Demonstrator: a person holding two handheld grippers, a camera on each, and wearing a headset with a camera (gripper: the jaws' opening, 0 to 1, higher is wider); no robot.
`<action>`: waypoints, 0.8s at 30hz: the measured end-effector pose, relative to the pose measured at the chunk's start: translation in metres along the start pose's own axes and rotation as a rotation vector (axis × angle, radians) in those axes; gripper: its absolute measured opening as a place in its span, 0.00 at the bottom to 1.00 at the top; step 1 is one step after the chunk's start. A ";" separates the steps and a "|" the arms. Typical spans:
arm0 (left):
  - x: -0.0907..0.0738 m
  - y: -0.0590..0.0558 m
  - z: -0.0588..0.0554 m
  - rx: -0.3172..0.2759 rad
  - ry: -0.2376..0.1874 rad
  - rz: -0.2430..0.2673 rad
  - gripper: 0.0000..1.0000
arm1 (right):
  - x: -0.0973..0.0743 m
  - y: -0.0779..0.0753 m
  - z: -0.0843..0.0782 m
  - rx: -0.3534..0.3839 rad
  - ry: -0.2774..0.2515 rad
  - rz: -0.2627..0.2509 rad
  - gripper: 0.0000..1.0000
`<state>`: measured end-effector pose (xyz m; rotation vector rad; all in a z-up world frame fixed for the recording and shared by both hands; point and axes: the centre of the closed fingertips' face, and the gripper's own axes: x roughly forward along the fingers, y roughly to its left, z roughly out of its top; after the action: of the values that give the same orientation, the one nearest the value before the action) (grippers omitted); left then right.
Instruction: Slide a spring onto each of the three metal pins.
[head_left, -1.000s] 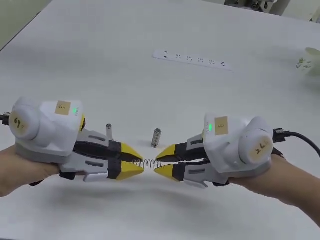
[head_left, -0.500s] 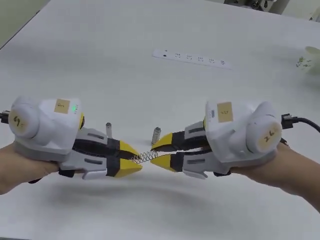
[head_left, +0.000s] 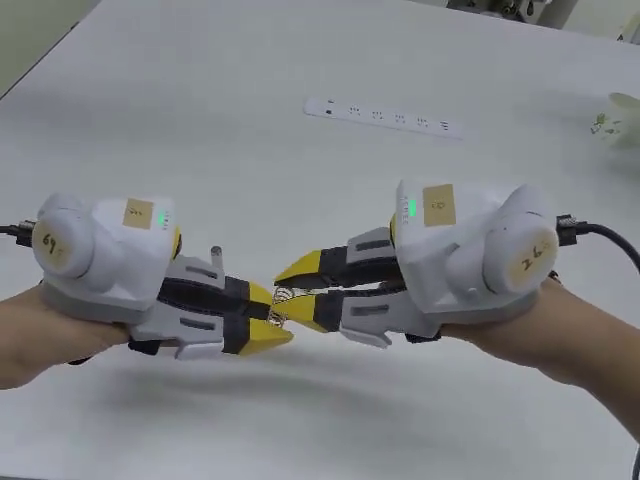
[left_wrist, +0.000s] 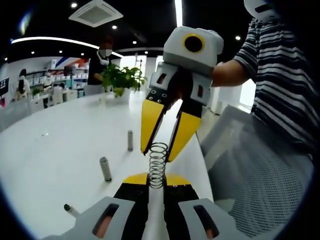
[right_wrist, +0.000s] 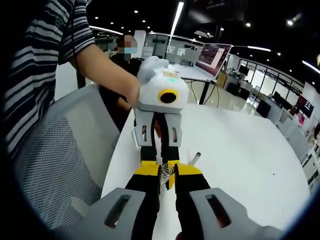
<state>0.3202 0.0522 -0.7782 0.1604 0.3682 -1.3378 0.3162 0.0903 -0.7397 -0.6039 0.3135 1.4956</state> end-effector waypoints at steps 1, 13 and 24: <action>0.000 0.000 0.000 0.000 0.000 0.001 0.02 | 0.000 0.000 0.001 -0.005 0.000 -0.002 0.07; -0.002 0.000 -0.003 -0.017 0.008 0.010 0.02 | 0.002 0.001 0.000 -0.050 0.002 -0.017 0.07; -0.002 0.001 -0.005 -0.039 0.015 0.015 0.03 | 0.004 0.002 -0.001 -0.097 0.014 -0.021 0.07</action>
<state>0.3204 0.0555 -0.7820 0.1407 0.4045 -1.3149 0.3143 0.0927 -0.7431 -0.6929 0.2453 1.4935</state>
